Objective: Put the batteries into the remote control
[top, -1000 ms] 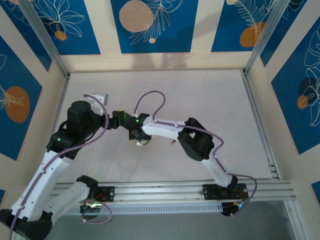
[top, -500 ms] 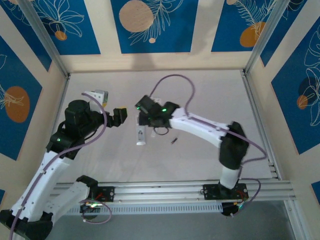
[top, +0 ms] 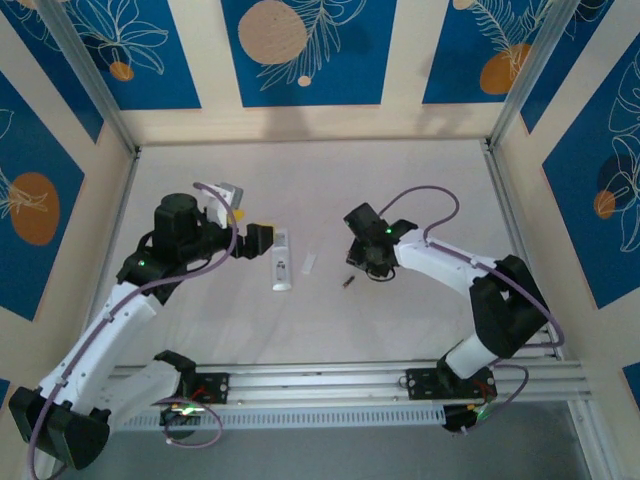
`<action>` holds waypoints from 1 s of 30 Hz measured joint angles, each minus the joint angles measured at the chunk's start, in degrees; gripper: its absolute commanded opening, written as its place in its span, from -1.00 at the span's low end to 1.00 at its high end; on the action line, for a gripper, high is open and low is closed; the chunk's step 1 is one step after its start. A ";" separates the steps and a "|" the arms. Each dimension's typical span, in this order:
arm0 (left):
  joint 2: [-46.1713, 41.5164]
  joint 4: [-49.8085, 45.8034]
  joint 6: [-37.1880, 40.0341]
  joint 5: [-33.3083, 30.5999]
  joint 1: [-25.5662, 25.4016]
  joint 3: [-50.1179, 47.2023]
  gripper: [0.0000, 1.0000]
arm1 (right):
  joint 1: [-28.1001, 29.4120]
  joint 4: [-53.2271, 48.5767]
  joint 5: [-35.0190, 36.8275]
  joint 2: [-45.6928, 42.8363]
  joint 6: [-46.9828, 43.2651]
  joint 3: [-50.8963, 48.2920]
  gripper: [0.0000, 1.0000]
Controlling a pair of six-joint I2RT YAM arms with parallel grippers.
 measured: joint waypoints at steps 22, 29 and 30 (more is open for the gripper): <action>0.00 0.20 -0.02 0.61 0.00 -1.22 1.00 | 1.86 3.04 -1.09 8.17 2.56 1.03 -0.36; 0.00 0.22 -0.02 0.59 0.00 -1.42 1.00 | -1.73 2.29 -0.35 8.26 -0.02 6.16 -0.32; 0.00 0.24 -0.02 0.59 0.00 -1.42 1.00 | -2.19 2.32 -0.31 8.50 -0.24 6.78 -0.32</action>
